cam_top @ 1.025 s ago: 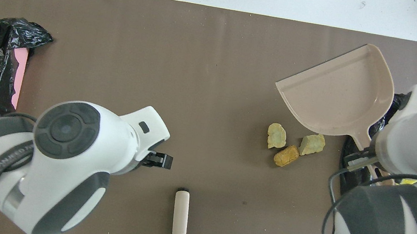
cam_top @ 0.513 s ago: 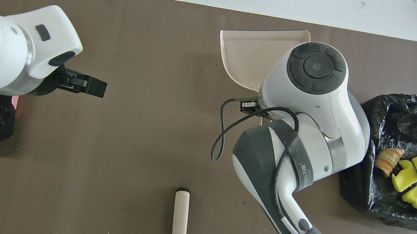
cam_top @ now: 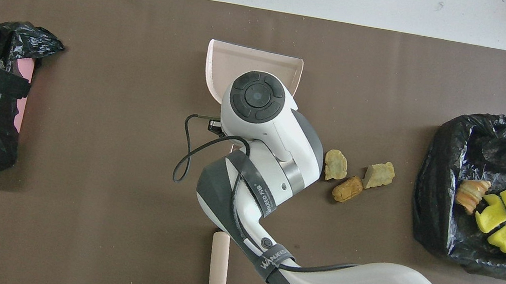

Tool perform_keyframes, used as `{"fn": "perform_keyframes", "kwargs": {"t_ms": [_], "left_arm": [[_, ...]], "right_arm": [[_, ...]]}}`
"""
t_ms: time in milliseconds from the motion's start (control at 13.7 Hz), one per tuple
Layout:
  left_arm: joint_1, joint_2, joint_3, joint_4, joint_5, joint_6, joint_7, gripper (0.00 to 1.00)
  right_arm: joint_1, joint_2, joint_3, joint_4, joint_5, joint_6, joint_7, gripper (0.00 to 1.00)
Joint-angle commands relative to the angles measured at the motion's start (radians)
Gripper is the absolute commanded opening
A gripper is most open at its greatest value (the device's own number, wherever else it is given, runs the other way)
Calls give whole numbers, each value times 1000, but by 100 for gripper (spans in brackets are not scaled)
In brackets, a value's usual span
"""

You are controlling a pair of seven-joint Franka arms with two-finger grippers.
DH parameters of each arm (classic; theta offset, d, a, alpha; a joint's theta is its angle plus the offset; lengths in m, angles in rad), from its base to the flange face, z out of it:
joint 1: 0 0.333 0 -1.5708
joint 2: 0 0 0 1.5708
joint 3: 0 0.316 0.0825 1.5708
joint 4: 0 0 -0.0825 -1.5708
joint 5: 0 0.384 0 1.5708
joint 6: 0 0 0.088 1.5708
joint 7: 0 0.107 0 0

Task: Sweep and dump trash in bin
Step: 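Set the dustpan down at the mat center with the right gripper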

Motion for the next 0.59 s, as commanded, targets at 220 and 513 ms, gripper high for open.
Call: {"fn": "perform_keyframes", "kwargs": {"t_ms": [220, 513], "left_arm": [[46, 28, -1, 85, -7, -125, 24, 100], [55, -20, 6, 49, 7, -131, 16, 100]], "right_arm": [[-6, 17, 0, -32, 33, 69, 24, 4], [2, 12, -1, -50, 11, 45, 51, 67]]}}
